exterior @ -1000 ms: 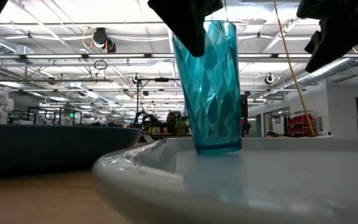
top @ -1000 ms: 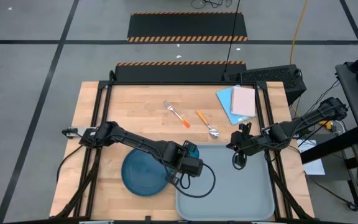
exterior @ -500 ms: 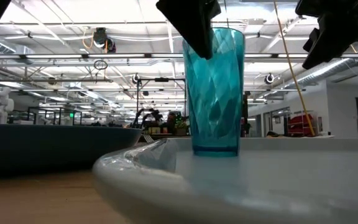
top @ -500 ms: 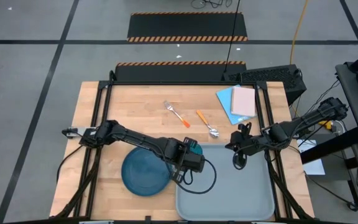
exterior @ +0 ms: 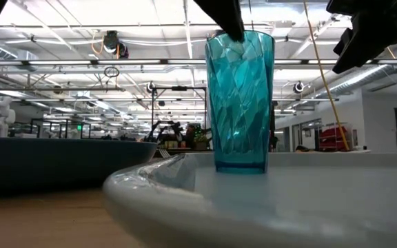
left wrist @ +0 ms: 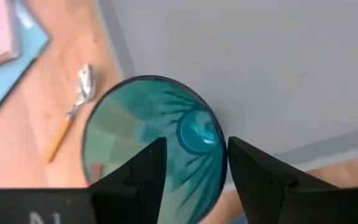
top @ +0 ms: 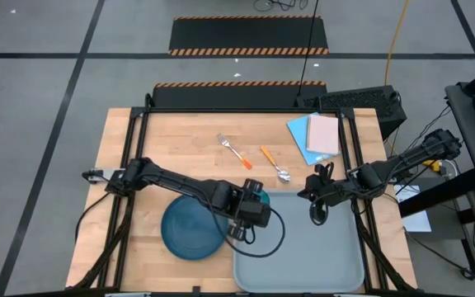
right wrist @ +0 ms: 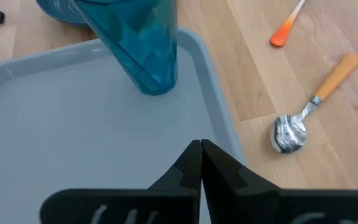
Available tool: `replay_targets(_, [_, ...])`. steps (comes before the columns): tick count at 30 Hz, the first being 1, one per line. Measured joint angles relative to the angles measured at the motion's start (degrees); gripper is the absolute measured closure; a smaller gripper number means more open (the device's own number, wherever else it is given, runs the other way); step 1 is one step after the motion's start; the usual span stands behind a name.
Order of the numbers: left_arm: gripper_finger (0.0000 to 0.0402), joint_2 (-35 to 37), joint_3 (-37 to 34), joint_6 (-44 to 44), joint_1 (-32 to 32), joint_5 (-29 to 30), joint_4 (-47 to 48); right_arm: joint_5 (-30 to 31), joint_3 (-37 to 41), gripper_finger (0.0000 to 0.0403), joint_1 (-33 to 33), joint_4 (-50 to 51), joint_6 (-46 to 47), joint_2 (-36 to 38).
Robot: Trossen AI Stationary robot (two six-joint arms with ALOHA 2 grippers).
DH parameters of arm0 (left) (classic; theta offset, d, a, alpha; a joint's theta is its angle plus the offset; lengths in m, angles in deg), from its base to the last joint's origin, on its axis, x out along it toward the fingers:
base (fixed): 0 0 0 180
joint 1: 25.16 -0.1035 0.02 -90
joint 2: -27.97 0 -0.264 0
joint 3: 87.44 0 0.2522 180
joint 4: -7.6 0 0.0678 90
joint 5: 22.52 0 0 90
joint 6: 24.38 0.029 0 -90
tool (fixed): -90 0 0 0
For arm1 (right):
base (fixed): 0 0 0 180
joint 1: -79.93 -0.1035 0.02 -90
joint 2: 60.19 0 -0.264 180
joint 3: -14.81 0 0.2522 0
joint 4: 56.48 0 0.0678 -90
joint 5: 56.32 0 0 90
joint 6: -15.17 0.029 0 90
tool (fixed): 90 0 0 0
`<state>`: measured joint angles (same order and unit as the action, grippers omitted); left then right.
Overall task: Pick and place plate/cup/fork/spoon on tray
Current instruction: Put the blue plate on the center of the gray tray
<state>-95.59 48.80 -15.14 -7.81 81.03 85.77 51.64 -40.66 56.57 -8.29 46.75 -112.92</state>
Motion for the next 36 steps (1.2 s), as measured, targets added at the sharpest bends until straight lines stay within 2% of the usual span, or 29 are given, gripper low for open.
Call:
replay_targets(9, [0.0227, 3.79, 0.04, -6.55, 2.25, 4.12, -0.12, 2.84, -0.01, 0.0403, -0.02, 0.01, -1.01, 0.00])
replay_targets(13, [0.0227, 4.28, -0.02, -9.43, 4.71, 8.14, -0.04, 3.19, -0.01, 0.0403, -0.02, -0.96, -0.81, 0.00])
replay_targets(21, [0.0227, 4.27, -0.02, -18.92, 11.54, 11.84, 1.01, 3.03, -0.01, 0.0403, -0.02, -5.03, -1.31, -0.85])
replay_targets(28, [0.0227, 5.91, 0.00, -26.66, 18.03, 19.56, 0.88, 2.85, -0.01, 0.0403, -0.02, -6.17, -3.26, -4.81])
replay_targets(36, [0.0227, 5.24, -0.01, -38.30, 21.09, 19.58, -1.21, -1.82, -0.01, 0.0403, -1.10, -6.94, -0.62, -8.40])
